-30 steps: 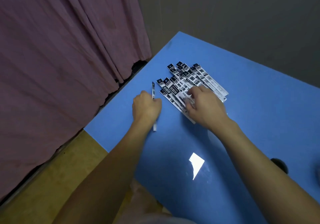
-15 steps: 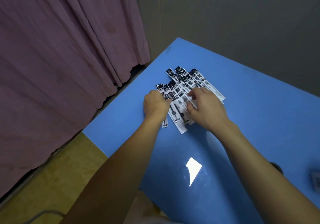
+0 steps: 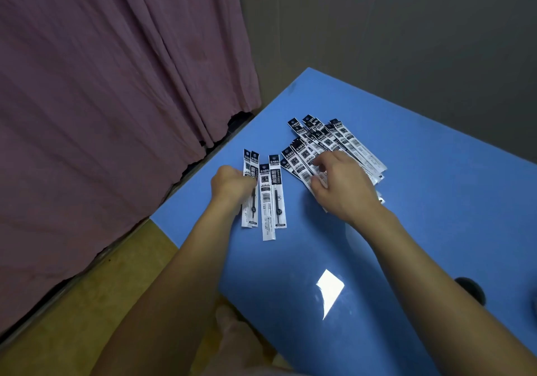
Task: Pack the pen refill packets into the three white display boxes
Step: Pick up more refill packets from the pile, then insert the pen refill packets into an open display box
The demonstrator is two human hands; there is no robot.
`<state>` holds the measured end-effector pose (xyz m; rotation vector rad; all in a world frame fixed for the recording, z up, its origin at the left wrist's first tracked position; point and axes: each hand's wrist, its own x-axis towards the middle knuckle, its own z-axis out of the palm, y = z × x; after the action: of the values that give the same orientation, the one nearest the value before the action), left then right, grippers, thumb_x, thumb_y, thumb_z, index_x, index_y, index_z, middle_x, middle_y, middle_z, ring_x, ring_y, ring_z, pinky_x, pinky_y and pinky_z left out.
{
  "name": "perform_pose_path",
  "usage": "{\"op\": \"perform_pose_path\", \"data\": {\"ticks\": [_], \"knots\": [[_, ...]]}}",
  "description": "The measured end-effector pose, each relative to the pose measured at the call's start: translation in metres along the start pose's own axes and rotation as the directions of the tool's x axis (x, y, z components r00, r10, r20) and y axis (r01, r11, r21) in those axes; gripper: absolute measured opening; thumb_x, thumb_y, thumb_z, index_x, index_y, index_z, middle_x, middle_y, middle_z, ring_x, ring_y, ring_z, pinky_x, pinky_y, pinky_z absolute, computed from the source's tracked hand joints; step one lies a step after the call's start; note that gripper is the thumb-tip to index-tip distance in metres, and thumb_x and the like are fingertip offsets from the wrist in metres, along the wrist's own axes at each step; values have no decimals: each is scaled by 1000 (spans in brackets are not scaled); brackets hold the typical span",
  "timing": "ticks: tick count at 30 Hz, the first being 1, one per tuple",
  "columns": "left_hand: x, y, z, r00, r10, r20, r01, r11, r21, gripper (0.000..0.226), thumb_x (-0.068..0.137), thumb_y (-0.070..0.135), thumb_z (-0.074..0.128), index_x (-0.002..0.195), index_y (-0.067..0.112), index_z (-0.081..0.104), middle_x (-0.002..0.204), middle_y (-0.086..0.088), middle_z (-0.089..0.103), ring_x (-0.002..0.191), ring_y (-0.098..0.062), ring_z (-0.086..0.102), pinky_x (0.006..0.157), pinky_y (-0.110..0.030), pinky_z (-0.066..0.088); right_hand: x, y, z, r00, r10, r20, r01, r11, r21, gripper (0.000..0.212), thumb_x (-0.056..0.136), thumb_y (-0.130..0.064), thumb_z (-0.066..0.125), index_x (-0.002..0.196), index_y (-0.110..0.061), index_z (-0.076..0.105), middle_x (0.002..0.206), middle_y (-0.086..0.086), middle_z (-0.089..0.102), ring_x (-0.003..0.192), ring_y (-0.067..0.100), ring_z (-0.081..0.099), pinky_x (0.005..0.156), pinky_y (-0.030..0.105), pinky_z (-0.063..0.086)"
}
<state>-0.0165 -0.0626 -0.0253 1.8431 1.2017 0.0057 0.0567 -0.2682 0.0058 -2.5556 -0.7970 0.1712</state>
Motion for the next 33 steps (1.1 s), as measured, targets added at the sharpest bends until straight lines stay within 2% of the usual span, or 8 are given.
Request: {"op": "perform_pose_path", "data": {"ticks": [8, 13, 15, 18, 22, 26, 30, 33], "knots": [[4, -8, -23, 998, -40, 47, 49, 980, -194, 8, 79, 0, 69, 86, 4, 70, 79, -9, 71, 68, -19, 63, 64, -24, 49, 3, -12, 3, 1000, -23, -4, 23, 1000, -12, 29, 93, -26, 55, 120, -15, 58, 116, 5, 59, 105, 27, 56, 81, 43, 53], [3, -9, -34, 997, 0, 75, 18, 972, -235, 17, 79, -8, 68, 96, -5, 71, 92, -19, 75, 75, -23, 66, 82, -39, 59, 4, -25, 9, 997, -55, 53, 58, 997, -51, 32, 93, -25, 55, 123, -13, 58, 119, 4, 57, 107, 27, 56, 77, 37, 50], [-4, -8, -40, 994, 36, 105, -8, 967, -254, 13, 82, -10, 68, 91, 0, 72, 86, -13, 75, 69, -20, 68, 74, -33, 60, 6, -31, 13, 994, -71, 81, 76, 995, -63, 34, 92, -24, 55, 124, -13, 57, 121, 5, 57, 109, 28, 55, 77, 37, 50], [-14, -7, -54, 984, 103, 148, -56, 955, -290, 15, 84, -11, 69, 93, 1, 72, 80, -8, 73, 59, -12, 69, 57, -24, 58, 8, -42, 18, 988, -92, 123, 103, 991, -86, 35, 93, -24, 55, 125, -12, 56, 123, 7, 57, 111, 29, 56, 80, 38, 51], [-25, -8, -72, 976, 174, 133, -127, 944, -304, 17, 82, -9, 73, 92, 5, 75, 79, -2, 75, 69, -13, 70, 71, -28, 59, 7, -56, 22, 983, -113, 147, 128, 988, -93, 35, 92, -25, 55, 124, -11, 56, 125, 9, 58, 111, 29, 56, 84, 41, 54], [-41, -6, -88, 960, 255, 115, -216, 937, -275, 22, 85, -7, 71, 90, 14, 75, 81, 6, 75, 66, -2, 70, 63, -19, 55, -6, -67, 20, 983, -89, 161, 112, 984, -137, 38, 93, -26, 57, 127, -11, 55, 128, 9, 56, 114, 30, 56, 88, 39, 52], [-53, -3, -92, 913, 392, 114, -371, 914, -167, 20, 85, 5, 74, 85, 24, 77, 83, 6, 77, 78, -9, 70, 80, -35, 58, -29, -68, 12, 986, 10, 164, 19, 985, -174, 39, 92, -28, 57, 127, -10, 54, 129, 10, 55, 116, 30, 56, 90, 42, 53], [-73, 1, -84, 853, 499, 149, -496, 866, -64, 16, 89, 9, 72, 91, 25, 76, 84, 8, 75, 74, -3, 64, 71, -25, 50, -54, -64, 2, 984, 109, 143, -79, 975, -207, 37, 92, -27, 57, 126, -11, 54, 129, 10, 53, 115, 31, 56, 88, 40, 52]]}}
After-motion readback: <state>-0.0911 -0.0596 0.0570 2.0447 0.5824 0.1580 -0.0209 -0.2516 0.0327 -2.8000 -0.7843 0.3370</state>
